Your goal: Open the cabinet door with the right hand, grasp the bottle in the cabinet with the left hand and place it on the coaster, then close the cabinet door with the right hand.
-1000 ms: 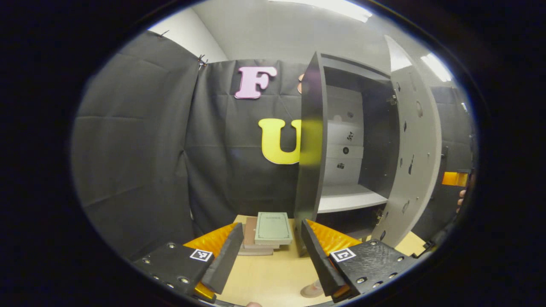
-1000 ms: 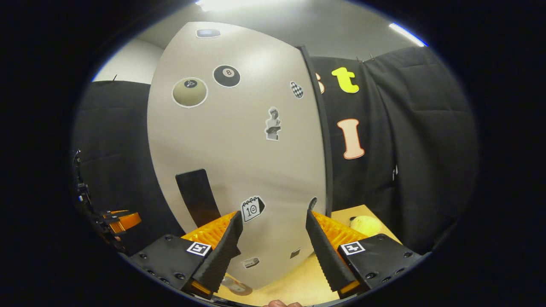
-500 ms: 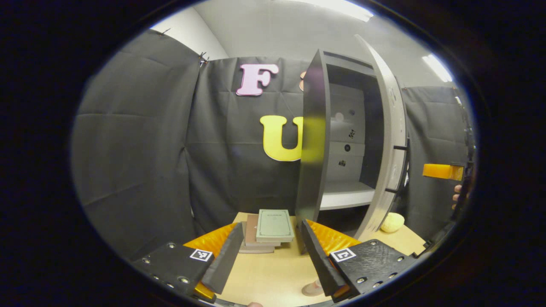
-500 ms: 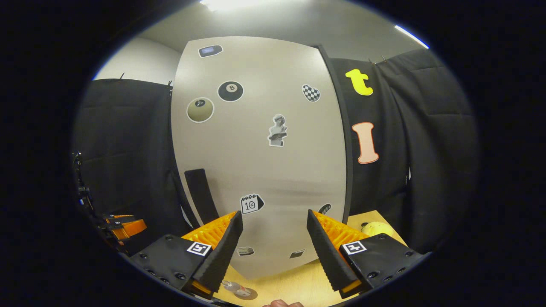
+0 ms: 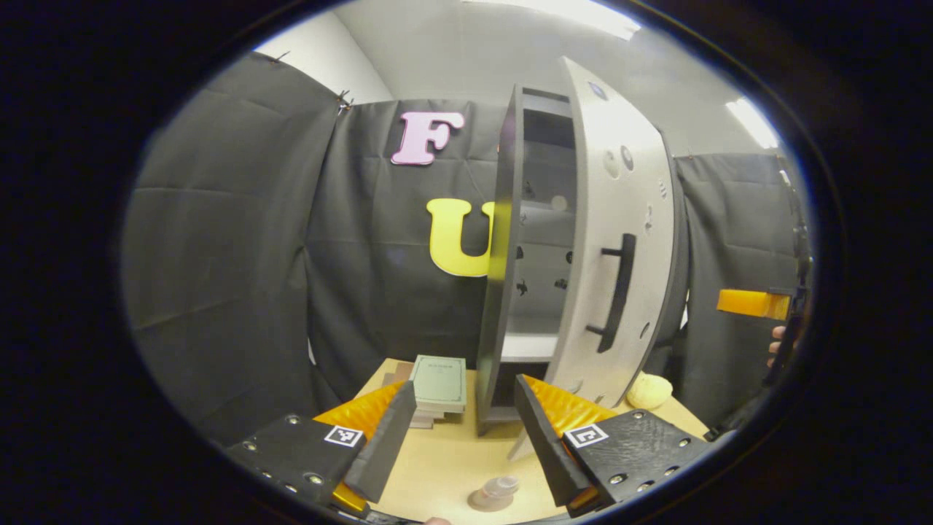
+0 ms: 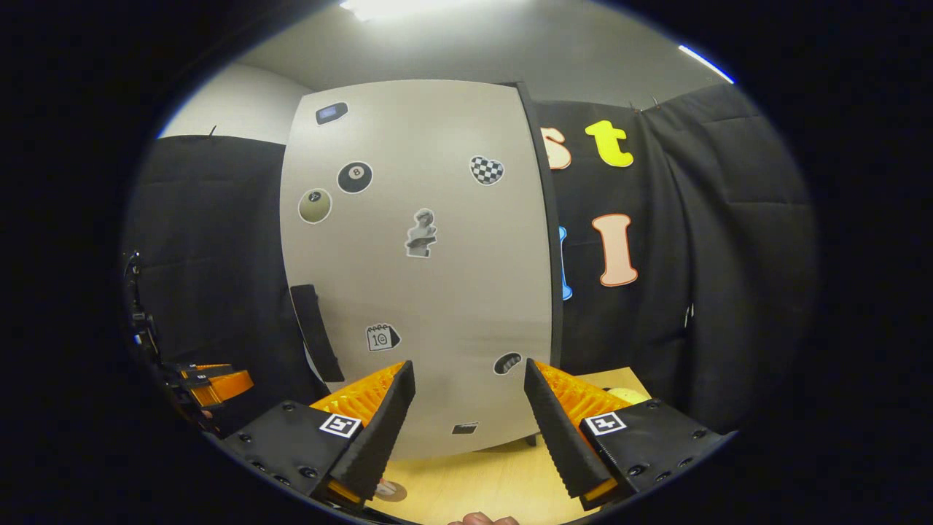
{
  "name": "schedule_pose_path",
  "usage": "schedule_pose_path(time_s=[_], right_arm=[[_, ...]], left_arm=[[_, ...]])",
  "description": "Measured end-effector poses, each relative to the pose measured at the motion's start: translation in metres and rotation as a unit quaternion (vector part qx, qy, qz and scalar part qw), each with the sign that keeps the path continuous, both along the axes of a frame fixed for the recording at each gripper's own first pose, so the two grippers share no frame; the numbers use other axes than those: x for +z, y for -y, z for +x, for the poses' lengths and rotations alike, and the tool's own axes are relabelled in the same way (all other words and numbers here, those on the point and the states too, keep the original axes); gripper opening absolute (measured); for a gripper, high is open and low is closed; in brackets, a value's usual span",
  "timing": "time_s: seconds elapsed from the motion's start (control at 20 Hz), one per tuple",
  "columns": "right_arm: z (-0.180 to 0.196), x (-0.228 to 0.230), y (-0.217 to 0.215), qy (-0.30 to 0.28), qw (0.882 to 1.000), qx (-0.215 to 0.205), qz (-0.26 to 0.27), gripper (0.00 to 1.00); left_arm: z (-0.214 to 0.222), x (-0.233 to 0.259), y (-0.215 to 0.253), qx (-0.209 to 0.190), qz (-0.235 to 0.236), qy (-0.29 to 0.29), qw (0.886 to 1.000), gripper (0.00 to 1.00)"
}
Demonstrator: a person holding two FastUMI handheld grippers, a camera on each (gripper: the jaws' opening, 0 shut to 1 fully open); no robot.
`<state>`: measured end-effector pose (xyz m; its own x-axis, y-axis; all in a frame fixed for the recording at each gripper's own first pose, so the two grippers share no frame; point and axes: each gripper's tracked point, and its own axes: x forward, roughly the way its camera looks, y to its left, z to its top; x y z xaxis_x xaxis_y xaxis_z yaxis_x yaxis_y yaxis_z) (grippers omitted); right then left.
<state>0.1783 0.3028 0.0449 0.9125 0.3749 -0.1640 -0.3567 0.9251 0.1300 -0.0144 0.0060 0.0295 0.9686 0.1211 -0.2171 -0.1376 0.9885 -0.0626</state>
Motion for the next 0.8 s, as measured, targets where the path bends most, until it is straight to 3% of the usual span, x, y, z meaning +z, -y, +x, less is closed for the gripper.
schedule_pose_path(time_s=[0.1, 0.15, 0.35, 0.6, 0.7, 0.8], right_arm=[[0.000, -0.001, 0.019, 0.002, 1.000, 0.004, 0.000, 0.95], [-0.001, -0.002, 0.029, 0.002, 1.000, 0.007, 0.001, 0.95], [-0.004, -0.011, 0.062, 0.000, 1.000, 0.022, -0.009, 0.96], [-0.012, -0.017, 0.086, 0.015, 0.998, 0.052, -0.017, 0.97], [-0.013, -0.018, 0.096, 0.027, 0.998, 0.050, -0.028, 0.92], [-0.016, -0.019, 0.098, 0.031, 0.998, 0.051, -0.028, 0.97]], left_arm=[[-0.002, 0.010, 0.012, 0.008, 0.010, 0.014, 1.000, 0.87], [-0.006, 0.019, 0.018, 0.011, 0.017, 0.020, 1.000, 0.82], [-0.012, 0.033, 0.041, 0.024, 0.040, 0.039, 0.998, 0.82], [-0.018, 0.031, 0.072, 0.029, 0.031, 0.067, 0.997, 0.82], [-0.024, 0.031, 0.085, 0.028, 0.020, 0.077, 0.996, 0.84], [-0.027, 0.034, 0.092, 0.030, 0.018, 0.085, 0.996, 0.84]])
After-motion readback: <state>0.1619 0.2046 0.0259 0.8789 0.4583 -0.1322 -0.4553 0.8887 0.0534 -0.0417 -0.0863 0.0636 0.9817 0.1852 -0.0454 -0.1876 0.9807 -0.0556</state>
